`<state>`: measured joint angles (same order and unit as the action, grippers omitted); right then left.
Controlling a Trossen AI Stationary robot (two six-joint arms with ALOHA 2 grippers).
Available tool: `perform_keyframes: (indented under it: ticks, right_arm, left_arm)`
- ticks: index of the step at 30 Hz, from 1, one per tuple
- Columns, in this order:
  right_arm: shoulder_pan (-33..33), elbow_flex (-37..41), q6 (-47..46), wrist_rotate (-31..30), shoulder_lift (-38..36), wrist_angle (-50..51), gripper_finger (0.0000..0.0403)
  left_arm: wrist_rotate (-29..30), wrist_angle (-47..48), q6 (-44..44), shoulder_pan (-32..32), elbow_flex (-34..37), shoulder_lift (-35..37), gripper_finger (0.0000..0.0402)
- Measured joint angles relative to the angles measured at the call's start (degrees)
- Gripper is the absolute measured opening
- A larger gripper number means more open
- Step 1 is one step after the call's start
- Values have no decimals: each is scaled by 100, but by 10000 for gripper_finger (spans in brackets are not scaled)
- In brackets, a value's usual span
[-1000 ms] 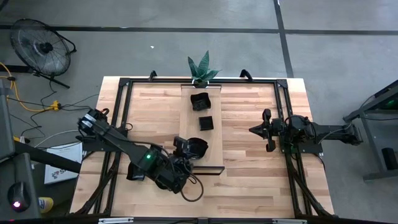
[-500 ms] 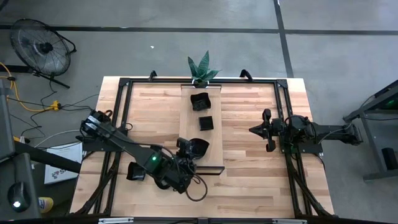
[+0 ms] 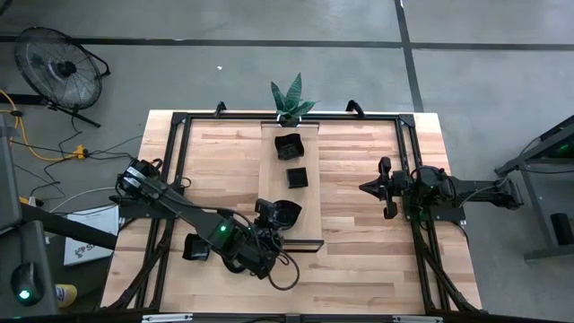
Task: Pick & Place Mini shaped plates
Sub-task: Stack the black leaf shaped plate on top of the black leaf shaped plate on the shelf
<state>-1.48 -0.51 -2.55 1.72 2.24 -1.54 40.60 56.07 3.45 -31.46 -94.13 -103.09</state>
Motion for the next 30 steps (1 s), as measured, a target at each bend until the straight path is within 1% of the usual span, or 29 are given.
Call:
perform_keyframes:
  ticks: [5,11,21,30]
  right_arm:
    - [1,2,0,0,0,0,12]
    - [1,1,0,0,0,0,12]
    - [1,2,0,2,0,0,12]
    - [0,2,0,2,0,1,12]
  left_arm:
    - [-8,0,1,0,0,0,0]
    - [-296,-2,-8,0,0,0,2]
    - [-298,35,-3,0,0,0,34]
    - [-249,53,-9,-1,2,0,42]
